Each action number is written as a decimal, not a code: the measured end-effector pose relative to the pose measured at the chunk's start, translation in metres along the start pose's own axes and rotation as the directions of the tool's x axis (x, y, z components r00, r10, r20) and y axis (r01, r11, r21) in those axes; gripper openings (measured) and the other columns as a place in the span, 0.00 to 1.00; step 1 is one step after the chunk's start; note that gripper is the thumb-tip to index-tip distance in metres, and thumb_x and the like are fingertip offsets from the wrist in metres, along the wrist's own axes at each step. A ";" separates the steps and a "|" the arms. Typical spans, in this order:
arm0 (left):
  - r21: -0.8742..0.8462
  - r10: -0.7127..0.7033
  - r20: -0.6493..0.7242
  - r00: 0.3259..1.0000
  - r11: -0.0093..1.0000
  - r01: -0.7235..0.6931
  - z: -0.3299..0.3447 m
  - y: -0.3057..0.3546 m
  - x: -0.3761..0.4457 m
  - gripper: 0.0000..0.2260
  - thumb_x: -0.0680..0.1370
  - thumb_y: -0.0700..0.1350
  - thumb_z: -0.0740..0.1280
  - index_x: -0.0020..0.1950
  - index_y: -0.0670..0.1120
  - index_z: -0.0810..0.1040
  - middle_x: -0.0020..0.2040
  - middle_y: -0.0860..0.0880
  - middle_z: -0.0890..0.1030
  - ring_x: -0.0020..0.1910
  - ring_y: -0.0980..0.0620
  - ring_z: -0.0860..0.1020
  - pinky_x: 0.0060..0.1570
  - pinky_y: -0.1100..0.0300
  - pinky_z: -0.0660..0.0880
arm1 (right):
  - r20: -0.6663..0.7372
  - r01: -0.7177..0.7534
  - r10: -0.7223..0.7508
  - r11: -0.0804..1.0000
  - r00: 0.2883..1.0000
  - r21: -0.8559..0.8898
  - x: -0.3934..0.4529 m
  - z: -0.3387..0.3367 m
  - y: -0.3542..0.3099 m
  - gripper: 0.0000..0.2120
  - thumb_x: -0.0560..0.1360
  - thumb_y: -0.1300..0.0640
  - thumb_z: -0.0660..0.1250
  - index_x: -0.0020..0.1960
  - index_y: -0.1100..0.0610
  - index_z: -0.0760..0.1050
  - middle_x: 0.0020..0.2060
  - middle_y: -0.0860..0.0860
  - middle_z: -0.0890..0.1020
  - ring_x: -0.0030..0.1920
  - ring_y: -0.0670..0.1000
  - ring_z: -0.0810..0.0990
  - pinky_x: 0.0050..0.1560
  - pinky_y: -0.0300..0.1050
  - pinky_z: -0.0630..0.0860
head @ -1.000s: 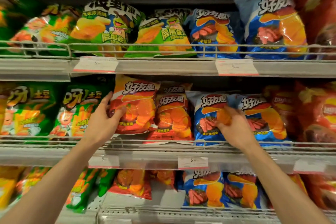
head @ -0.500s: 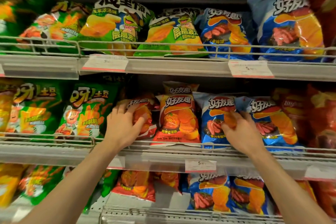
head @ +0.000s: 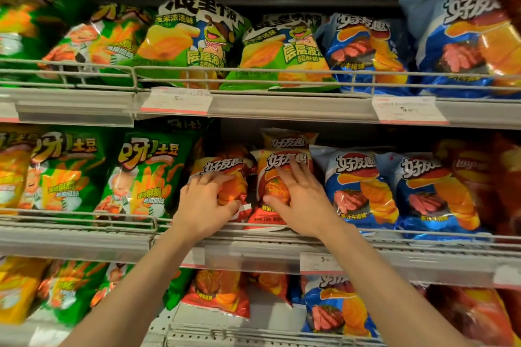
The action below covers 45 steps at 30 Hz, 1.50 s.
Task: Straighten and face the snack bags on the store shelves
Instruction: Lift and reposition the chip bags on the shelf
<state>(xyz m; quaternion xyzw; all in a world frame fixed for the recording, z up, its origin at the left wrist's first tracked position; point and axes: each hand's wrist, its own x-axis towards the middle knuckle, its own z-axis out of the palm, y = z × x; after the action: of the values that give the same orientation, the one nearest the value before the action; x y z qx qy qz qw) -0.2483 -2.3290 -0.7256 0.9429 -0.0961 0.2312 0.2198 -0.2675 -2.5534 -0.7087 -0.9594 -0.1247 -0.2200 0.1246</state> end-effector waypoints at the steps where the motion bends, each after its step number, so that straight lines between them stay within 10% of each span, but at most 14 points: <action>1: 0.006 0.007 -0.008 1.000 1.000 -0.007 0.001 -0.001 -0.001 0.32 0.69 0.65 0.62 0.73 0.60 0.72 0.74 0.52 0.72 0.75 0.47 0.64 0.74 0.46 0.61 | 0.036 -0.007 0.007 1.000 0.999 -0.001 0.001 0.000 0.003 0.36 0.79 0.34 0.59 0.82 0.45 0.53 0.83 0.51 0.49 0.82 0.56 0.46 0.79 0.57 0.49; 6: -0.034 0.022 -0.034 0.999 0.999 -0.023 0.004 -0.002 -0.004 0.28 0.73 0.65 0.60 0.73 0.59 0.72 0.73 0.52 0.71 0.74 0.48 0.63 0.74 0.47 0.58 | 0.082 -0.021 0.028 0.997 0.996 -0.080 -0.008 -0.012 0.015 0.36 0.78 0.35 0.62 0.81 0.43 0.53 0.83 0.49 0.50 0.82 0.54 0.47 0.77 0.60 0.57; 16: 0.038 0.016 0.072 0.997 0.999 -0.018 0.002 0.003 0.001 0.34 0.73 0.70 0.61 0.78 0.60 0.66 0.79 0.53 0.66 0.78 0.49 0.61 0.79 0.46 0.51 | 0.188 -0.055 0.050 0.998 0.981 0.025 -0.005 -0.005 0.013 0.33 0.81 0.41 0.55 0.82 0.44 0.46 0.82 0.50 0.42 0.82 0.53 0.38 0.79 0.56 0.37; 20: 0.035 0.041 -0.007 0.999 0.999 -0.041 0.002 0.003 -0.004 0.35 0.73 0.72 0.52 0.77 0.58 0.68 0.78 0.52 0.68 0.78 0.49 0.62 0.79 0.46 0.50 | 0.013 -0.001 -0.001 0.978 1.000 0.210 -0.023 -0.031 0.021 0.29 0.83 0.46 0.58 0.82 0.47 0.54 0.82 0.48 0.50 0.82 0.50 0.44 0.80 0.51 0.43; 24: 0.037 0.084 -0.075 0.994 0.996 -0.081 0.003 0.011 -0.006 0.32 0.76 0.68 0.51 0.75 0.56 0.71 0.77 0.51 0.69 0.77 0.48 0.64 0.78 0.45 0.54 | -0.199 -0.091 0.091 0.996 0.976 0.009 -0.033 -0.044 0.074 0.30 0.81 0.41 0.55 0.80 0.52 0.60 0.81 0.54 0.57 0.82 0.56 0.51 0.80 0.57 0.50; 39: 0.053 0.159 0.056 0.986 0.985 -0.162 0.038 0.098 0.000 0.29 0.81 0.66 0.57 0.81 0.58 0.60 0.82 0.52 0.60 0.81 0.47 0.57 0.79 0.47 0.49 | 0.063 -0.232 0.235 0.971 0.970 -0.049 -0.042 -0.036 0.105 0.31 0.82 0.38 0.53 0.82 0.48 0.53 0.82 0.52 0.54 0.81 0.55 0.52 0.80 0.60 0.50; 45: 0.034 0.141 0.037 0.989 0.989 -0.142 0.039 0.099 -0.001 0.30 0.81 0.66 0.57 0.81 0.58 0.60 0.82 0.53 0.61 0.81 0.47 0.58 0.79 0.46 0.52 | -0.200 -0.357 0.343 0.933 0.918 -0.039 -0.062 -0.057 0.153 0.34 0.80 0.33 0.54 0.79 0.51 0.62 0.81 0.55 0.60 0.81 0.58 0.53 0.79 0.60 0.55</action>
<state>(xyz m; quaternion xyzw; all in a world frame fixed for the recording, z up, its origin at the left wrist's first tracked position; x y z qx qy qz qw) -0.2624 -2.4348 -0.7206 0.9414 -0.1621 0.2315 0.1839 -0.2988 -2.7252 -0.7158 -0.9448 0.0697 -0.2892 0.1372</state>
